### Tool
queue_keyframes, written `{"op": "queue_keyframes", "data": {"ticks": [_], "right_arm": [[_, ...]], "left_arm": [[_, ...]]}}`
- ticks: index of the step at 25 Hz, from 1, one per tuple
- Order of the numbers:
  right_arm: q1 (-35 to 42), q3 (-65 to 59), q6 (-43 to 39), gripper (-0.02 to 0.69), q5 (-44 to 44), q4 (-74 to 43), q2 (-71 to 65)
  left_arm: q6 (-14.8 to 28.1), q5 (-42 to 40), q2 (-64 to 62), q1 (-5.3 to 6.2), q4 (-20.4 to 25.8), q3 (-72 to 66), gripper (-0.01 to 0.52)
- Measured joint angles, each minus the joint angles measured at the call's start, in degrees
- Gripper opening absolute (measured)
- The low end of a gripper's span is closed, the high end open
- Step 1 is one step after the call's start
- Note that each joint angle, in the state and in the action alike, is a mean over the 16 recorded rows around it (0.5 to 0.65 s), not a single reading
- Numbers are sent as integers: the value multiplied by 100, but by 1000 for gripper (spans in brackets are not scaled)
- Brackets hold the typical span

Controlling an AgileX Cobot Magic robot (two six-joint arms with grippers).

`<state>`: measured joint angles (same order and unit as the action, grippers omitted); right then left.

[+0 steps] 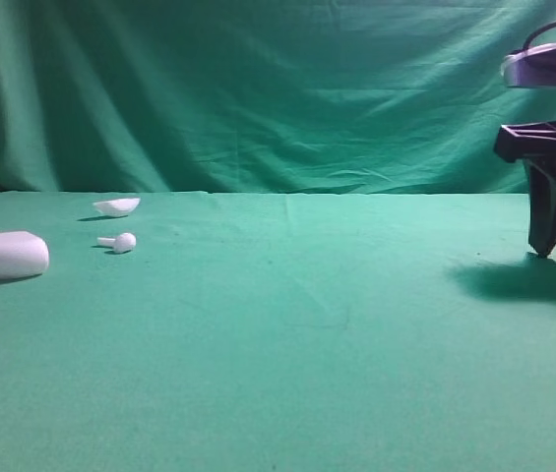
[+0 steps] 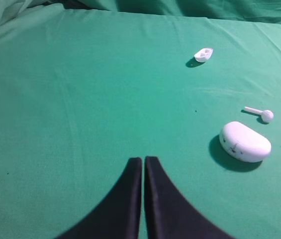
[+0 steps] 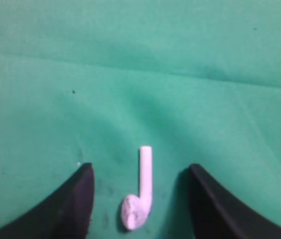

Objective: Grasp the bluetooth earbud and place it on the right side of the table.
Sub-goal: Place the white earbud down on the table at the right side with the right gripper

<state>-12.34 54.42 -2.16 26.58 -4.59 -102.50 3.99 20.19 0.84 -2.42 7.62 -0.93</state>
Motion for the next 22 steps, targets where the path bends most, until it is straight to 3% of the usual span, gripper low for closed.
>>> {"op": "queue_keyframes", "data": {"ticks": [5, 10, 22], "right_arm": [[0, 402, 4, 402, 629, 89, 8], [0, 897, 6, 400, 1403, 199, 347], [0, 1450, 1, 111, 2875, 498, 2906]], "left_arm": [[0, 0, 0, 0, 0, 0, 0], [0, 0, 0, 0, 0, 0, 0], [0, 0, 0, 0, 0, 0, 0]]}}
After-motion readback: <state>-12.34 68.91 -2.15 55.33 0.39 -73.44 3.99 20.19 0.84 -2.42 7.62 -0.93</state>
